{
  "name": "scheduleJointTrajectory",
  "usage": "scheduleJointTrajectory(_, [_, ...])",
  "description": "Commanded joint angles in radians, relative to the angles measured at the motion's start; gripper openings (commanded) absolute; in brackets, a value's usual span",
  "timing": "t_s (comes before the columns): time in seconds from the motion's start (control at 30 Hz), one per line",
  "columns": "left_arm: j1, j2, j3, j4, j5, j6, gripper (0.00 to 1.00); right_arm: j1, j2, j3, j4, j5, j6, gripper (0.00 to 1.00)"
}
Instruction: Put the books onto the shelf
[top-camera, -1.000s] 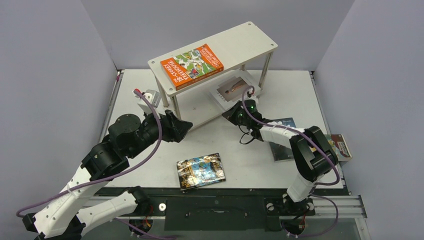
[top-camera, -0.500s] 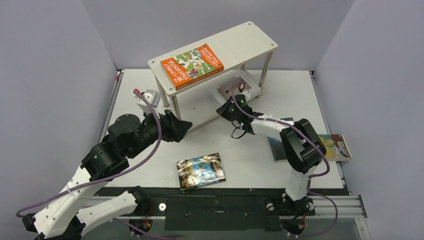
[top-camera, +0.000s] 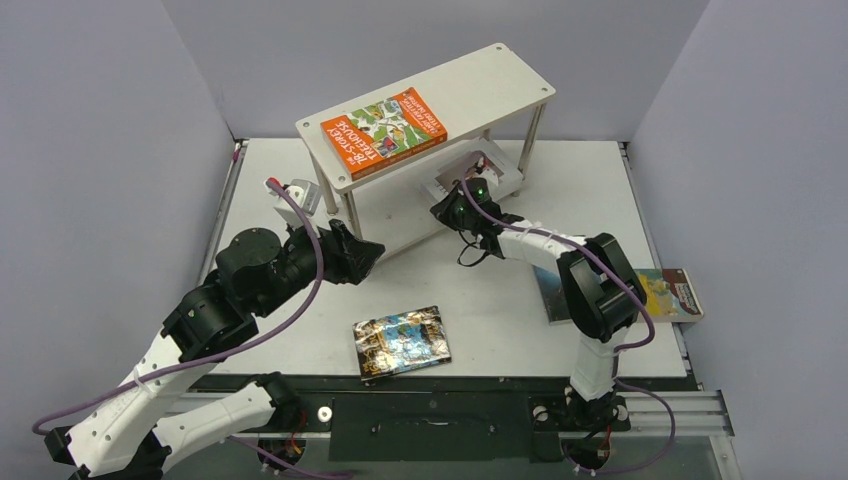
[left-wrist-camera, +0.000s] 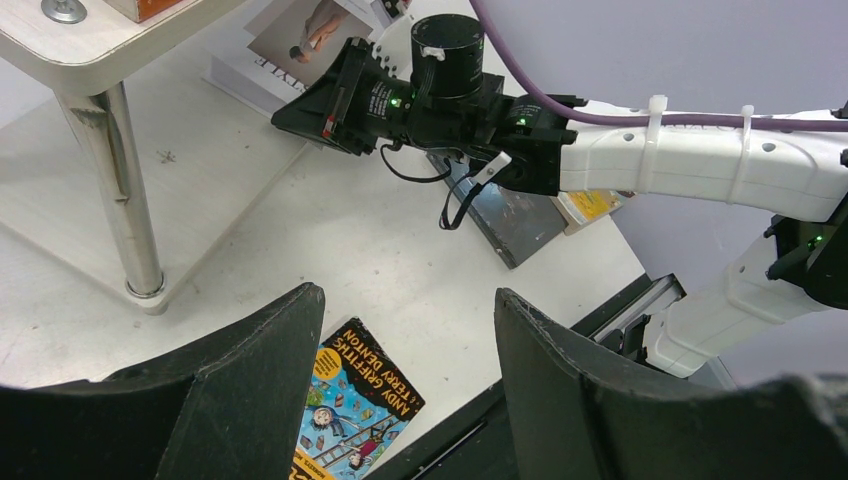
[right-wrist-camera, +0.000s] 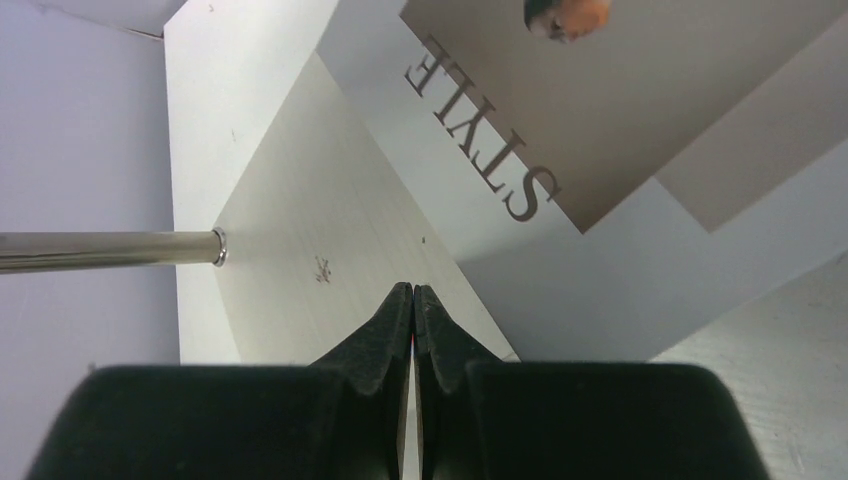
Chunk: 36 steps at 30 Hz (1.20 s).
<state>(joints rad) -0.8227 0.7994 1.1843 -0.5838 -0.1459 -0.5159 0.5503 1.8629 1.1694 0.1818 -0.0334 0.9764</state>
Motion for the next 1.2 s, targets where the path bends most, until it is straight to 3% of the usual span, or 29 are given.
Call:
scheduleJointTrajectory(0.0, [0.005, -0.005, 0.038, 0.023, -0.008, 0.0, 0.61, -0.003, 0.007, 0.057, -0.001, -0.023, -0.042, 0.0])
scheduleJointTrajectory(0.27, [0.005, -0.003, 0.044, 0.018, -0.015, 0.004, 0.61, 0.028, -0.173, -0.027, -0.038, -0.065, -0.115, 0.0])
scheduleJointTrajectory(0.53, [0.005, 0.003, 0.038, 0.02, -0.013, 0.001, 0.61, -0.084, -0.371, -0.366, 0.019, 0.017, -0.068, 0.07])
scheduleJointTrajectory(0.7, [0.004, 0.017, 0.045, 0.024, -0.008, 0.003, 0.61, -0.094, -0.322, -0.369, 0.065, -0.03, -0.042, 0.1])
scheduleJointTrajectory(1.17, [0.004, 0.005, 0.06, -0.004, -0.018, 0.001, 0.7, -0.102, -0.069, -0.14, 0.105, -0.068, -0.001, 0.1])
